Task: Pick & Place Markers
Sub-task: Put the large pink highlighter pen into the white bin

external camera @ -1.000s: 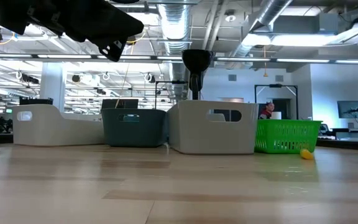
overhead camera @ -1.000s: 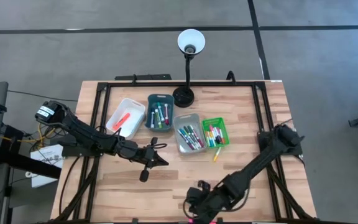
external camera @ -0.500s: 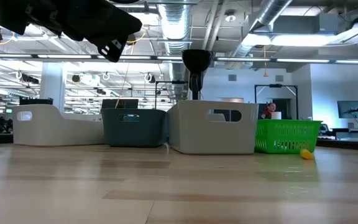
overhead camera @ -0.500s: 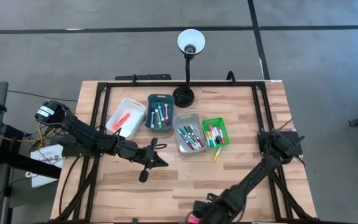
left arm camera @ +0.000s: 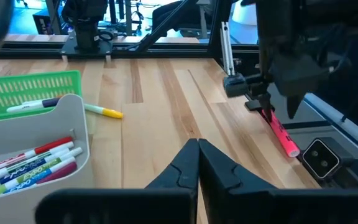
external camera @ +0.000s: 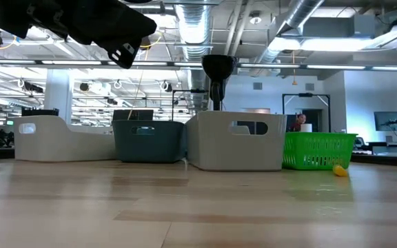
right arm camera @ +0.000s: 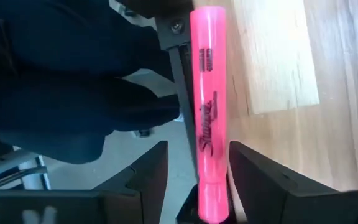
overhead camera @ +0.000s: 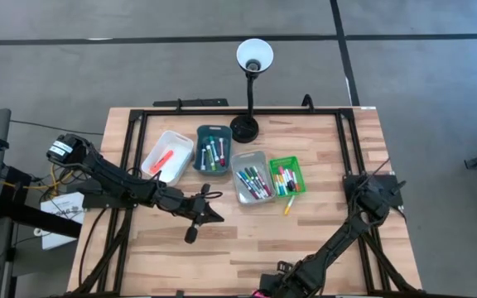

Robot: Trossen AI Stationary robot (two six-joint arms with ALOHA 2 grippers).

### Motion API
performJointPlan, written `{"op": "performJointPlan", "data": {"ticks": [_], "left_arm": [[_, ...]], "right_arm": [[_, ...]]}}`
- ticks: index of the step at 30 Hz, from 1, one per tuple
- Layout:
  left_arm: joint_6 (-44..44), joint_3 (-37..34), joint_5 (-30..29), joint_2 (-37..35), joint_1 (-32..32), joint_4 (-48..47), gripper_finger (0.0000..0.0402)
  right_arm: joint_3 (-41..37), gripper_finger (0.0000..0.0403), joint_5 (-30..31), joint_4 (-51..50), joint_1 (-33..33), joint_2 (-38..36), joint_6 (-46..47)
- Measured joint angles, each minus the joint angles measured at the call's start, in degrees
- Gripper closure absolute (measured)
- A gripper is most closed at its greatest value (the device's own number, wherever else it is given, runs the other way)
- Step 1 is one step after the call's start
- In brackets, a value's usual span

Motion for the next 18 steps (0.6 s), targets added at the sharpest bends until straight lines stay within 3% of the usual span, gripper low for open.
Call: {"op": "performJointPlan", "data": {"ticks": [10,18], "left_arm": [[-0.2,0.0,-0.1,0.0,0.0,0.5,0.0398],[-0.2,0.0,-0.1,0.0,0.0,0.9,0.0398]], "right_arm": [[-0.7,0.0260,3.1,-1.5,0.0,2.0,-4.1],[-0.5,0.0334,8.2,-4.0,-0.6,4.1,-7.2]]}}
